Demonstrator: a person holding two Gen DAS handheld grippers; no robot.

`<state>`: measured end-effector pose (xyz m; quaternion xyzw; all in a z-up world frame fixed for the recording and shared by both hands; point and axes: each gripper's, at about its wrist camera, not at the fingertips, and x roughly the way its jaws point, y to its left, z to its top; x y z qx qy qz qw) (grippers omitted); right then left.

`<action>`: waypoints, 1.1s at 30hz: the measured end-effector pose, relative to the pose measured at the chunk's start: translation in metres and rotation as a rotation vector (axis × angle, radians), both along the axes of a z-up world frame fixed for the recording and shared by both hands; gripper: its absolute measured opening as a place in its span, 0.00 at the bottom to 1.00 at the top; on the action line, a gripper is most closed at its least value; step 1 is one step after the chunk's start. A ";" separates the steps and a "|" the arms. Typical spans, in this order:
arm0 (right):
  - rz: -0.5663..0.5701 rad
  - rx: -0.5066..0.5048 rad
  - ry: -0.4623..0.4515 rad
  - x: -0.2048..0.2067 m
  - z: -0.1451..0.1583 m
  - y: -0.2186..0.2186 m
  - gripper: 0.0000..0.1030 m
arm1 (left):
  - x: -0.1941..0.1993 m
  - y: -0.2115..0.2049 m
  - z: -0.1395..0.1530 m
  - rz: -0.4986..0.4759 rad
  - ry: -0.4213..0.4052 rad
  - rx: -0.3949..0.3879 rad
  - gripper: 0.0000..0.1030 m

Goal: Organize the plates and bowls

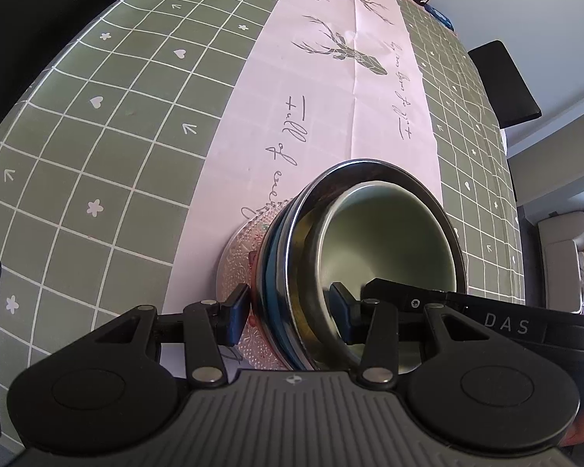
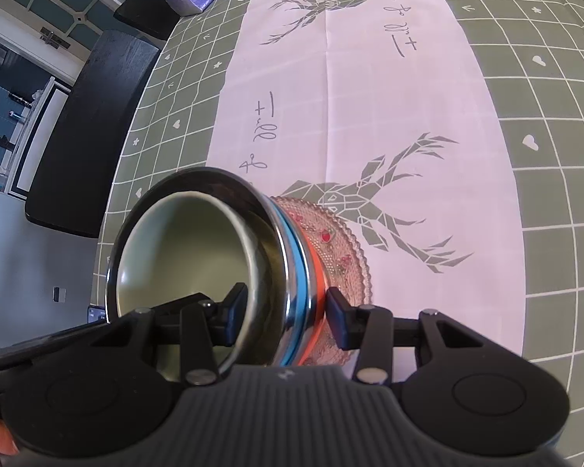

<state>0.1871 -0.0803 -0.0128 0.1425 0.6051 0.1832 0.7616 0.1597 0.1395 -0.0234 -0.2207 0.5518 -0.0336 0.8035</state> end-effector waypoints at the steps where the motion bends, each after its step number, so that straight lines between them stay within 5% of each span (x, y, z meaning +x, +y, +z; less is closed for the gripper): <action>1: 0.000 -0.002 0.002 0.000 0.000 0.000 0.42 | 0.000 0.000 0.000 0.001 0.001 -0.002 0.49; 9: -0.003 -0.004 0.004 0.000 0.000 0.002 0.50 | -0.003 0.000 0.002 -0.003 -0.029 0.006 0.51; 15: -0.041 -0.006 -0.016 0.002 0.007 -0.009 0.71 | -0.006 0.009 0.011 0.036 -0.090 0.030 0.83; 25: -0.039 -0.007 -0.064 -0.009 0.036 -0.021 0.75 | -0.014 0.009 0.041 0.031 -0.146 0.037 0.84; 33: 0.056 -0.078 -0.200 -0.039 0.086 -0.031 0.84 | -0.046 -0.025 0.097 -0.067 -0.370 0.242 0.84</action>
